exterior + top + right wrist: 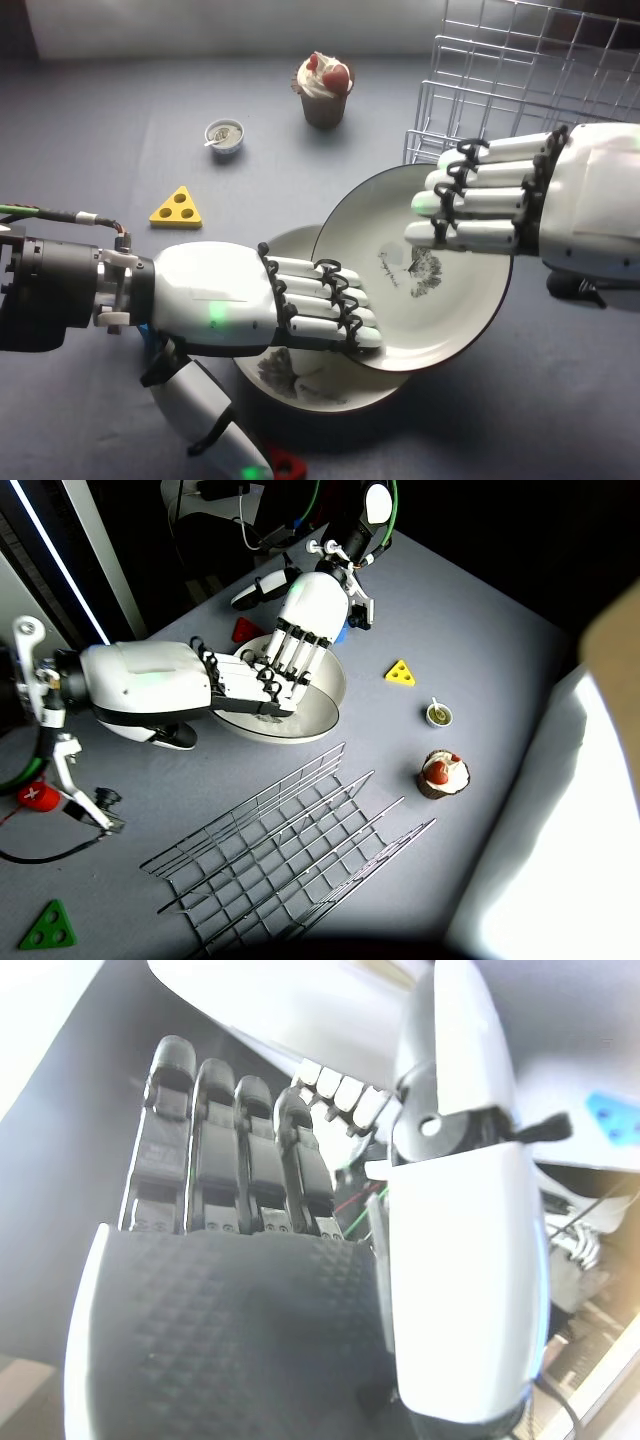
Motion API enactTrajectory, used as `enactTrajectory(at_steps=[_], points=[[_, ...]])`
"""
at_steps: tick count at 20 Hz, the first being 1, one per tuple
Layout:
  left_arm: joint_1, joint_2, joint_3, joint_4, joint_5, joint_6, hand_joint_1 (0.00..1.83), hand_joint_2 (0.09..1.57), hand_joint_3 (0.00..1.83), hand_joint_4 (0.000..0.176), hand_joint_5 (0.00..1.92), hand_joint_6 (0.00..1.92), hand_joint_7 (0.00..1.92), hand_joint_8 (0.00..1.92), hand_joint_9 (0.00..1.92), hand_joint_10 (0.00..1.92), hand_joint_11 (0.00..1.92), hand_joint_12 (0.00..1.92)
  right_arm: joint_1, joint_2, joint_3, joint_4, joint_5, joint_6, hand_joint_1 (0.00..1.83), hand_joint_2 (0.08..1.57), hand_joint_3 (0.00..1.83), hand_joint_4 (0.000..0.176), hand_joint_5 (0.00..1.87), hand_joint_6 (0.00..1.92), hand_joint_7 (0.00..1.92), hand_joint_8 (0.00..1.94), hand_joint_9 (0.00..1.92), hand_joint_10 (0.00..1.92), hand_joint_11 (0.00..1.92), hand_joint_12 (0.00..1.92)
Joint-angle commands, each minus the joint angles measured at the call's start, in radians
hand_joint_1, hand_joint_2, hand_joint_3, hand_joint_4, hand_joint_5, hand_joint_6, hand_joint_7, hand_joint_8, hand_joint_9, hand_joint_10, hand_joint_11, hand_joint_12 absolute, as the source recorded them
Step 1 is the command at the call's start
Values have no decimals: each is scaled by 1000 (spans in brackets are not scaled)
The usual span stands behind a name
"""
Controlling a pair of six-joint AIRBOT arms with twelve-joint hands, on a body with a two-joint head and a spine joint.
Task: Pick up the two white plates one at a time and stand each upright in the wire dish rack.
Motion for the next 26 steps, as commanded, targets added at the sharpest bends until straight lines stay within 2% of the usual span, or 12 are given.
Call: enactTrajectory(at_steps=[1, 3, 5, 7, 10, 15, 19, 26], points=[[13, 2, -3, -5, -6, -6, 68, 875, 4, 0, 86, 3, 100, 3, 78, 6, 71, 7, -1, 0, 4, 26, 96, -3, 1249, 982, 0, 0, 247, 2, 213, 1, 258, 1, 288, 73], [13, 2, 0, -6, -9, -6, 58, 882, 6, 0, 79, 0, 91, 0, 72, 2, 47, 1, -3, -9, 12, 27, 96, 0, 1244, 982, 0, 0, 269, 9, 180, 0, 220, 0, 275, 66], [12, 3, 4, -8, -10, -6, 35, 884, 5, 0, 91, 5, 87, 0, 69, 0, 64, 9, -2, -26, 22, 32, 93, 0, 1235, 981, 0, 0, 368, 6, 288, 8, 298, 8, 333, 91], [12, 3, 7, -10, -13, -6, 65, 880, 2, 0, 91, 3, 79, 1, 62, 0, 45, 1, 4, -48, 37, 33, 85, -1, 1250, 971, 0, 0, 371, 2, 277, 0, 273, 0, 292, 72], [11, 4, 9, -14, -15, -6, 89, 878, 0, 0, 116, 10, 112, 12, 97, 12, 82, 16, 9, -91, 69, 50, 64, -3, 1258, 947, 0, 0, 328, 1, 310, 12, 311, 15, 339, 91], [10, 3, 7, -18, -15, -6, 76, 877, 0, 0, 105, 2, 102, 2, 88, 2, 78, 12, 39, -178, 125, 117, 43, -19, 1280, 928, 0, 0, 356, 10, 335, 13, 308, 5, 313, 77], [12, 3, 6, -20, -16, -6, 48, 876, 0, 0, 78, 0, 79, 1, 66, 0, 69, 7, 46, -229, 146, 124, 43, -30, 1269, 938, 0, 0, 325, 0, 297, 0, 266, 0, 315, 76], [14, 9, 1, -32, -15, -6, 60, 868, 0, 0, 119, 10, 120, 9, 100, 9, 87, 12, 31, -248, 105, 117, 57, -74, 1299, 986, 3, 0, 453, 7, 442, 11, 428, 16, 448, 113]])
